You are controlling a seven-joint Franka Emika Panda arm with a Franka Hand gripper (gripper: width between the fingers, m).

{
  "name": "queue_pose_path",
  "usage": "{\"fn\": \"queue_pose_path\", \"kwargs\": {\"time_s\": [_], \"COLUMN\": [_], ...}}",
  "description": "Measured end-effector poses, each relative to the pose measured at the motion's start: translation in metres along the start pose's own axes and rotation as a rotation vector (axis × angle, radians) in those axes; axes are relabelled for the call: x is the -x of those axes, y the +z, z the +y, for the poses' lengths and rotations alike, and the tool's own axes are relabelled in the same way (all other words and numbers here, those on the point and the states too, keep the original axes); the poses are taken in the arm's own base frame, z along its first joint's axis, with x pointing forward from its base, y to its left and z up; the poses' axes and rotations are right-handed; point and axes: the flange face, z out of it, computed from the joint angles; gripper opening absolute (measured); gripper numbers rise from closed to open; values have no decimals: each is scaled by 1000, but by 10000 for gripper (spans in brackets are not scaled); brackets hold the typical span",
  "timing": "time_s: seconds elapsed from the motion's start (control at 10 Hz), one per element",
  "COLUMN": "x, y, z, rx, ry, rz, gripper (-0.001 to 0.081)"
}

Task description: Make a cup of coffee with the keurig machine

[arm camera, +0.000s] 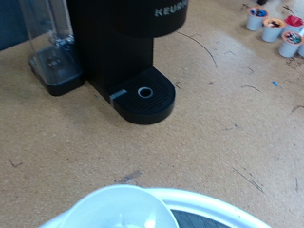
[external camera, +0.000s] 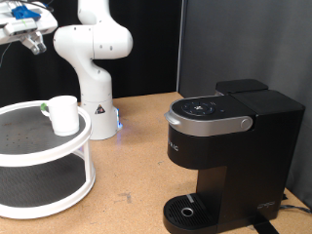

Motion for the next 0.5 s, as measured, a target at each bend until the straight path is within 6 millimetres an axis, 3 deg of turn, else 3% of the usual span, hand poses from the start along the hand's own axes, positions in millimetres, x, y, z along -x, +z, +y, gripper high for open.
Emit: {"fn": "queue_pose_path", "kwargs": {"time_s": [0.1, 0.2, 0.3, 0.4, 0.5], "x": [5, 12, 18, 25, 31], "y": [7, 13, 18, 22, 26], "z": [4, 8, 12, 18, 24], "rx": [14, 24, 32, 43, 50], "ry": [11, 14, 14, 12, 10], "rz": [9, 13, 14, 19, 26], "gripper": [0, 108, 108, 310, 310]}}
